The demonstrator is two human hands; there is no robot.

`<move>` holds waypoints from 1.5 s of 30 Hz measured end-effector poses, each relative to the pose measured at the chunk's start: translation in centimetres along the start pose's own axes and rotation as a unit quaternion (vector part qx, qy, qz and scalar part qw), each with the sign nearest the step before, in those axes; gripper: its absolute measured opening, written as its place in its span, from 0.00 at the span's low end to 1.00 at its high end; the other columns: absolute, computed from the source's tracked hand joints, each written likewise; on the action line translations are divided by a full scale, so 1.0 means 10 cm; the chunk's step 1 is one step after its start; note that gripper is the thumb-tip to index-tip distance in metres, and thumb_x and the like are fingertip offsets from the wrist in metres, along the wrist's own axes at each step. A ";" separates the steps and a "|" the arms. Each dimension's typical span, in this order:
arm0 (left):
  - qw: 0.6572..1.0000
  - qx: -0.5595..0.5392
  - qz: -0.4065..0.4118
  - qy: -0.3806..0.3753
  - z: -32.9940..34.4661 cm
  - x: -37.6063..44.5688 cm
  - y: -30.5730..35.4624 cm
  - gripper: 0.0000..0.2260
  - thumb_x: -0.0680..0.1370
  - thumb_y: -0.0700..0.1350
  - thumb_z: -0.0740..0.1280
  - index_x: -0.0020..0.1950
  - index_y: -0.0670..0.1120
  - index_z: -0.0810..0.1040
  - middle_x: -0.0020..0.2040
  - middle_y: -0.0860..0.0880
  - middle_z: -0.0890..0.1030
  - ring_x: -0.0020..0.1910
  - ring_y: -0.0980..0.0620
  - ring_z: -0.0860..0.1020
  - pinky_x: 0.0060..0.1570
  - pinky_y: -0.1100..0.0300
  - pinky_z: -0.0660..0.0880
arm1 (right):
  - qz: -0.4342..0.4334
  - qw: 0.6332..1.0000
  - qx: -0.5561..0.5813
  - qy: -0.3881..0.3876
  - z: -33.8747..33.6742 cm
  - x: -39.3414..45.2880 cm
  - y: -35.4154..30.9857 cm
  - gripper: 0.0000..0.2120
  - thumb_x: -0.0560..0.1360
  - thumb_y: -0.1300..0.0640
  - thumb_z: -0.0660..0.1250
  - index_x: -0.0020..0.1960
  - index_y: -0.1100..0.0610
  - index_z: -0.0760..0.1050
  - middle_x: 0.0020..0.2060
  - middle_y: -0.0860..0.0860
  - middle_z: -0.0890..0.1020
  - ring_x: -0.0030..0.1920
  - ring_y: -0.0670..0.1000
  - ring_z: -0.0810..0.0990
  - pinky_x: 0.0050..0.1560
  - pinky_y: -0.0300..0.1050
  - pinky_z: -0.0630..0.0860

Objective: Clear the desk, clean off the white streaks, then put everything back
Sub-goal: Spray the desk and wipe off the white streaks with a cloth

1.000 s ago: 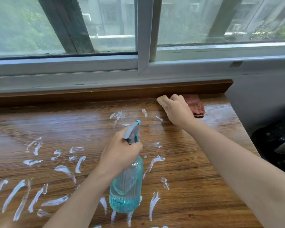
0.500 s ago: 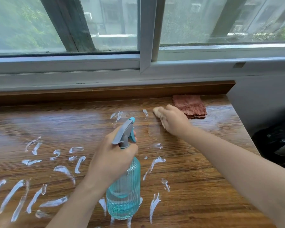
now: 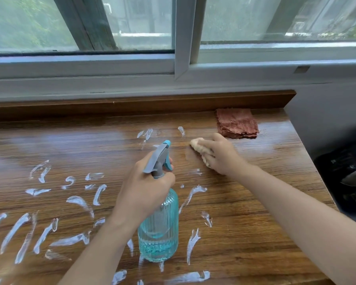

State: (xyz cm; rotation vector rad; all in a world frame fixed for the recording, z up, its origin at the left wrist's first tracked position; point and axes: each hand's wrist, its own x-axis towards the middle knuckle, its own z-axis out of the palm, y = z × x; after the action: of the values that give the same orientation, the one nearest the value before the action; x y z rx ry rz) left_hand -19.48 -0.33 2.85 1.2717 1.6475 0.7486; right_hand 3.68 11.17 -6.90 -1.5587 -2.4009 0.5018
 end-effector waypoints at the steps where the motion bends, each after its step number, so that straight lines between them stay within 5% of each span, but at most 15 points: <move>1: 1.000 -0.003 -0.001 0.001 -0.01 -0.01 -0.01 0.09 0.73 0.40 0.65 0.48 0.53 0.78 0.26 0.57 0.65 0.26 0.52 0.63 0.32 0.52 0.65 | 0.021 0.999 -0.009 0.028 0.00 0.18 0.03 0.15 0.80 0.55 0.67 0.66 0.49 0.79 0.47 0.50 0.70 0.46 0.57 0.76 0.44 0.51 0.76; 6: 1.000 -0.010 -0.015 0.007 -0.03 -0.02 -0.03 0.09 0.70 0.43 0.64 0.49 0.52 0.78 0.26 0.57 0.66 0.27 0.51 0.63 0.32 0.50 0.65 | 0.119 0.990 -0.008 0.077 0.05 0.71 0.01 0.16 0.81 0.57 0.62 0.66 0.48 0.79 0.50 0.54 0.72 0.51 0.59 0.75 0.50 0.49 0.75; 10: 1.000 0.013 -0.005 0.020 -0.03 -0.06 -0.08 0.08 0.73 0.39 0.66 0.50 0.48 0.78 0.28 0.55 0.66 0.28 0.50 0.63 0.32 0.51 0.65 | 0.008 1.000 0.027 -0.005 0.13 0.11 -0.15 0.12 0.79 0.61 0.67 0.57 0.45 0.78 0.49 0.54 0.74 0.51 0.60 0.77 0.47 0.54 0.78; 15: 0.999 0.025 -0.005 0.027 -0.03 -0.13 -0.11 0.08 0.74 0.38 0.67 0.50 0.49 0.79 0.29 0.52 0.68 0.28 0.51 0.64 0.31 0.53 0.65 | -0.107 0.991 0.030 -0.078 0.04 -0.68 -0.14 0.23 0.76 0.64 0.69 0.70 0.50 0.78 0.48 0.50 0.72 0.46 0.50 0.71 0.44 0.47 0.74; 19: 0.999 0.015 -0.015 0.028 0.00 -0.16 -0.13 0.07 0.74 0.39 0.67 0.49 0.48 0.81 0.29 0.54 0.69 0.28 0.51 0.66 0.32 0.53 0.67 | -0.045 0.999 -0.015 -0.003 0.08 -0.13 0.01 0.19 0.78 0.60 0.67 0.69 0.52 0.78 0.50 0.53 0.72 0.48 0.56 0.74 0.46 0.56 0.77; 24: 0.999 -0.017 -0.047 0.012 0.03 -0.20 -0.06 0.13 0.67 0.47 0.63 0.49 0.52 0.80 0.27 0.57 0.68 0.28 0.53 0.65 0.35 0.53 0.67 | 0.088 0.993 -0.006 0.076 0.17 0.28 -0.11 0.11 0.79 0.61 0.63 0.60 0.55 0.79 0.48 0.54 0.69 0.51 0.60 0.74 0.46 0.50 0.72; 31: 0.998 -0.008 -0.054 0.019 0.03 -0.25 -0.07 0.12 0.67 0.48 0.64 0.48 0.52 0.81 0.26 0.58 0.69 0.33 0.50 0.68 0.37 0.51 0.69 | -0.126 0.990 0.041 -0.055 0.15 -0.83 -0.22 0.22 0.75 0.64 0.70 0.69 0.53 0.77 0.48 0.51 0.72 0.47 0.52 0.71 0.44 0.47 0.74; 36: 0.999 0.009 -0.037 0.023 0.06 -0.29 -0.05 0.07 0.75 0.40 0.66 0.50 0.50 0.81 0.29 0.57 0.71 0.32 0.51 0.68 0.35 0.54 0.68 | 0.054 0.997 -0.013 0.048 -0.01 -0.21 0.14 0.12 0.78 0.59 0.67 0.60 0.55 0.82 0.48 0.55 0.73 0.46 0.57 0.75 0.49 0.56 0.79; 39: 0.999 0.008 -0.037 0.020 0.10 -0.31 -0.04 0.07 0.75 0.39 0.67 0.50 0.48 0.81 0.32 0.53 0.73 0.33 0.50 0.69 0.36 0.53 0.69 | 0.124 0.989 -0.021 0.073 0.03 0.07 0.12 0.09 0.78 0.59 0.65 0.55 0.56 0.82 0.49 0.55 0.73 0.49 0.59 0.77 0.50 0.53 0.79; 41: 0.999 -0.003 -0.041 0.021 0.13 -0.32 -0.06 0.07 0.74 0.41 0.67 0.50 0.49 0.80 0.31 0.53 0.72 0.33 0.49 0.69 0.36 0.51 0.69 | 0.071 0.997 -0.012 0.040 0.10 -0.10 -0.06 0.12 0.79 0.59 0.67 0.62 0.55 0.80 0.55 0.53 0.74 0.55 0.56 0.76 0.51 0.44 0.74; 45: 0.999 -0.007 -0.039 0.013 0.13 -0.34 -0.10 0.08 0.71 0.43 0.66 0.49 0.48 0.81 0.28 0.57 0.70 0.29 0.52 0.66 0.35 0.51 0.68 | -0.144 0.983 0.057 -0.097 0.10 -0.92 -0.24 0.20 0.75 0.62 0.71 0.66 0.52 0.79 0.48 0.49 0.73 0.47 0.48 0.72 0.43 0.35 0.67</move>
State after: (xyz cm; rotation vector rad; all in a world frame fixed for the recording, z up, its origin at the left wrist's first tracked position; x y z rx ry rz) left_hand -18.50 -3.92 2.40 1.1863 1.7002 0.7310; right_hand 4.99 1.73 -6.92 -1.1369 -2.6289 0.7444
